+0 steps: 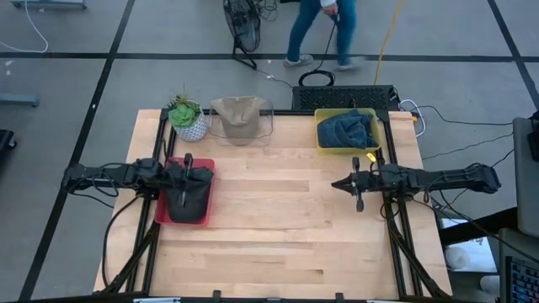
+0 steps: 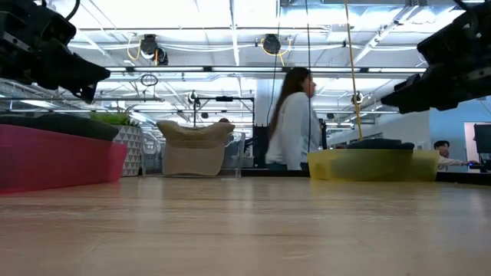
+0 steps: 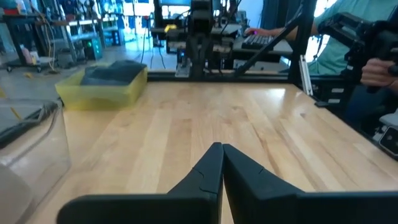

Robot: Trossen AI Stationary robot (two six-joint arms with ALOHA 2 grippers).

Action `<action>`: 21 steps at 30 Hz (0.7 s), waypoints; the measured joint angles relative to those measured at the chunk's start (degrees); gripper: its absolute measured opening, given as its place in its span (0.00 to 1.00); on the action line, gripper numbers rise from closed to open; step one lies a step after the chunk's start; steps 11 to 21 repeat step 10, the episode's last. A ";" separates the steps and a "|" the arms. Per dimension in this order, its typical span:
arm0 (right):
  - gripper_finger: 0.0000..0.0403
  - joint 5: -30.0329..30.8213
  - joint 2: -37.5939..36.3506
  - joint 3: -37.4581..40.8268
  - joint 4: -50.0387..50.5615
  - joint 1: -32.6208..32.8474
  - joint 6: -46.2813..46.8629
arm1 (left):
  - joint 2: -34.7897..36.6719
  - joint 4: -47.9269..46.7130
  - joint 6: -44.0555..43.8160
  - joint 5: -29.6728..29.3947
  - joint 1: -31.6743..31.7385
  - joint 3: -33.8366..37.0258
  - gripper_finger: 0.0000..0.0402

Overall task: Pick & Place hat
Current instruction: Return to Home Position

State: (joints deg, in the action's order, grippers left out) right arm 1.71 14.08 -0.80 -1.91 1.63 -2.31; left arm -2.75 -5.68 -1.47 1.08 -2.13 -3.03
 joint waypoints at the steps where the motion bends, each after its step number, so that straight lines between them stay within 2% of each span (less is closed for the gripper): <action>1: 0.00 -0.93 -1.05 0.00 0.13 0.00 0.09 | -0.59 -0.02 -0.23 -0.02 0.00 0.00 0.05; 4: 0.00 -1.89 -4.51 -0.07 0.78 0.00 0.67 | -2.23 -0.02 -0.63 0.00 0.00 0.00 0.06; 9: 0.00 -1.92 -8.68 -0.07 0.89 0.00 -0.14 | -3.62 -0.02 -0.69 0.02 0.00 0.00 0.01; 21: 0.00 -1.92 -9.07 -0.07 0.91 0.00 -0.13 | -3.62 -0.02 -0.71 0.01 0.00 0.00 0.01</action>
